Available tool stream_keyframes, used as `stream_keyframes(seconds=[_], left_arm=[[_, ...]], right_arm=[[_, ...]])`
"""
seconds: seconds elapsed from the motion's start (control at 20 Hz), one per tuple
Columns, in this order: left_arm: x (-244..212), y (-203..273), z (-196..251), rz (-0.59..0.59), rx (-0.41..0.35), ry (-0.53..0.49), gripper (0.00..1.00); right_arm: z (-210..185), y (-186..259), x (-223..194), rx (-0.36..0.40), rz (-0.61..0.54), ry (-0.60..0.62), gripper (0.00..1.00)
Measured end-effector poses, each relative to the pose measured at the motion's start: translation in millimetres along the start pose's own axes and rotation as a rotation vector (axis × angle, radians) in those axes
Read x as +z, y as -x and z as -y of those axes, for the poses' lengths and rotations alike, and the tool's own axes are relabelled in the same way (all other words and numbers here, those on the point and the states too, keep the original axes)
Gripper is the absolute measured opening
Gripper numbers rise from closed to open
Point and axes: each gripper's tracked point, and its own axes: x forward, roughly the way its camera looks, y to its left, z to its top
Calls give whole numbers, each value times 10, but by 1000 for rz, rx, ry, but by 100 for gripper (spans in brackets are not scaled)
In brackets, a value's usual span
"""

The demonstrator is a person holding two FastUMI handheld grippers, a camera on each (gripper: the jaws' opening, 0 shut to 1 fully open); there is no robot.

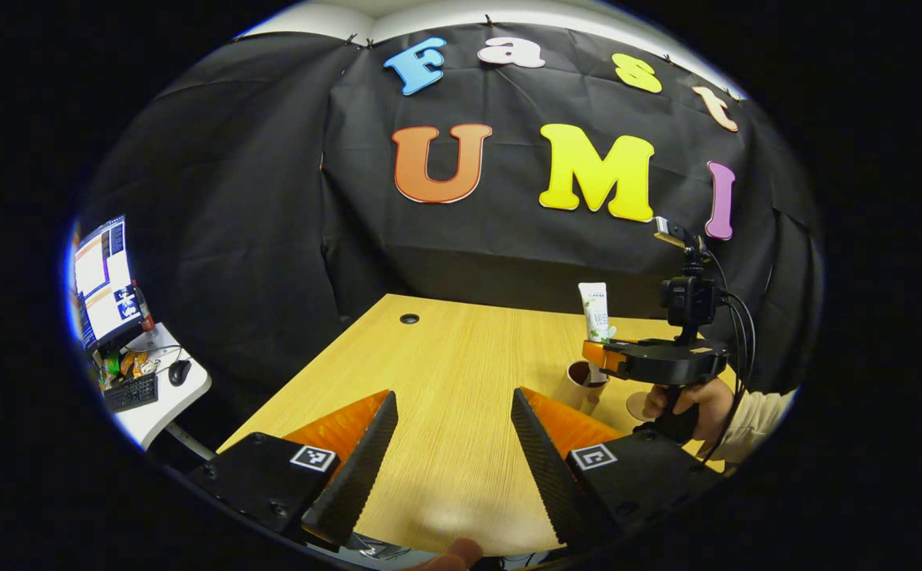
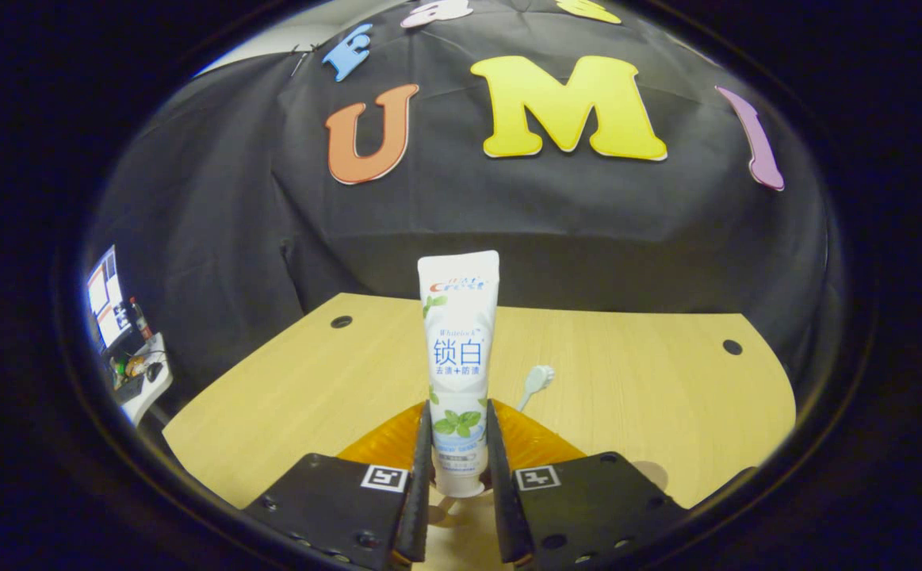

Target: Put the toothbrush and toothpaste on the desktop into the cup, then pick up the cup and place it on the coaster on the desktop.

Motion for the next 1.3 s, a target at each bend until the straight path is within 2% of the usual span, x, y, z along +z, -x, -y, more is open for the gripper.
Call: stream_keyframes(seconds=[0.1,0.2,0.5,0.8,0.85,1.0,1.15,1.3], left_arm=[[19,-34,101,-4,-24,-6,92],[41,-78,202,-4,-49,-12,92],[141,-272,460,-7,-121,-20,92],[106,-553,872,-52,-219,-22,92],[71,-610,971,-70,-239,-19,92],[-31,-741,1400,-139,-339,9,92],[-163,-884,1655,-206,-372,6,92],[-268,-994,1814,-284,-377,8,92]], right_arm=[[-4,34,113,-5,34,19,39],[-28,87,154,-4,52,34,38],[-3,453,204,-1,37,25,40],[113,1262,606,-11,57,40,64],[144,1404,694,-6,70,34,65],[285,1806,898,-23,117,37,75],[436,2187,1036,-36,160,34,80],[596,2515,1073,-53,195,50,91]])
